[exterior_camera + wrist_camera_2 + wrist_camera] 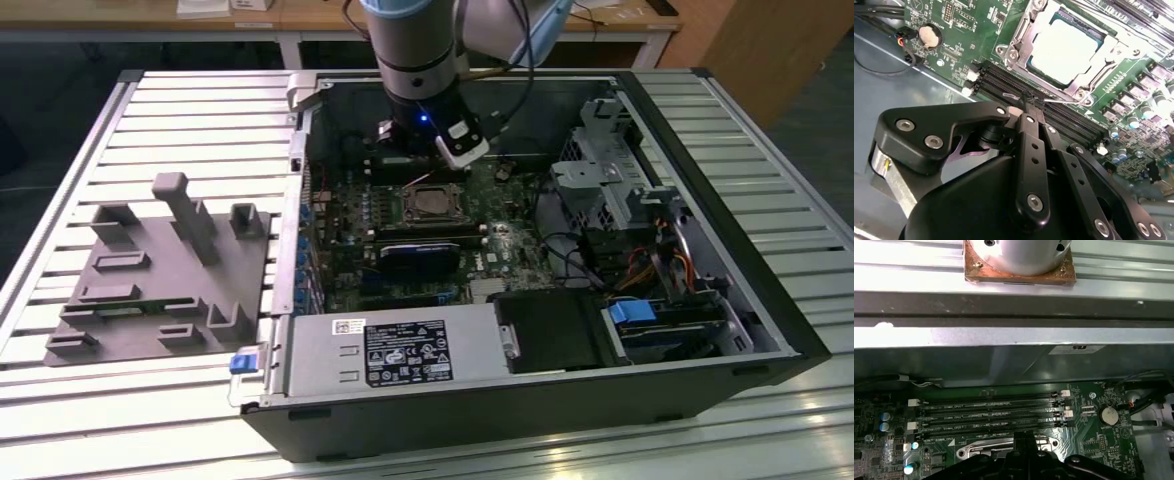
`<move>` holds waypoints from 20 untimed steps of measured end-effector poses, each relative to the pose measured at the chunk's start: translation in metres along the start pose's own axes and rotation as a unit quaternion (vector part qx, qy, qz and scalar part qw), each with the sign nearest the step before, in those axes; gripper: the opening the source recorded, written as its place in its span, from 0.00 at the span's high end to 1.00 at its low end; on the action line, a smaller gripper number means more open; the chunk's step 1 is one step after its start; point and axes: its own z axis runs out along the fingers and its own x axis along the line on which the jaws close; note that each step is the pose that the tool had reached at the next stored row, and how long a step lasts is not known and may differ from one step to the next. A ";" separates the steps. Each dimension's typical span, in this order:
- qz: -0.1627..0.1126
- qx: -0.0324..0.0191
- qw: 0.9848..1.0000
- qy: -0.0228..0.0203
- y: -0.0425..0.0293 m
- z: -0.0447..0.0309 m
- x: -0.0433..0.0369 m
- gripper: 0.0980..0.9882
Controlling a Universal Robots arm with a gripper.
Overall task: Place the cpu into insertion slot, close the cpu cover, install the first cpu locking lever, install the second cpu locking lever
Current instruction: 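Install the first cpu locking lever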
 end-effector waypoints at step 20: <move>-0.003 0.007 1.000 -0.005 0.0053 0.0121 0.0052 1.00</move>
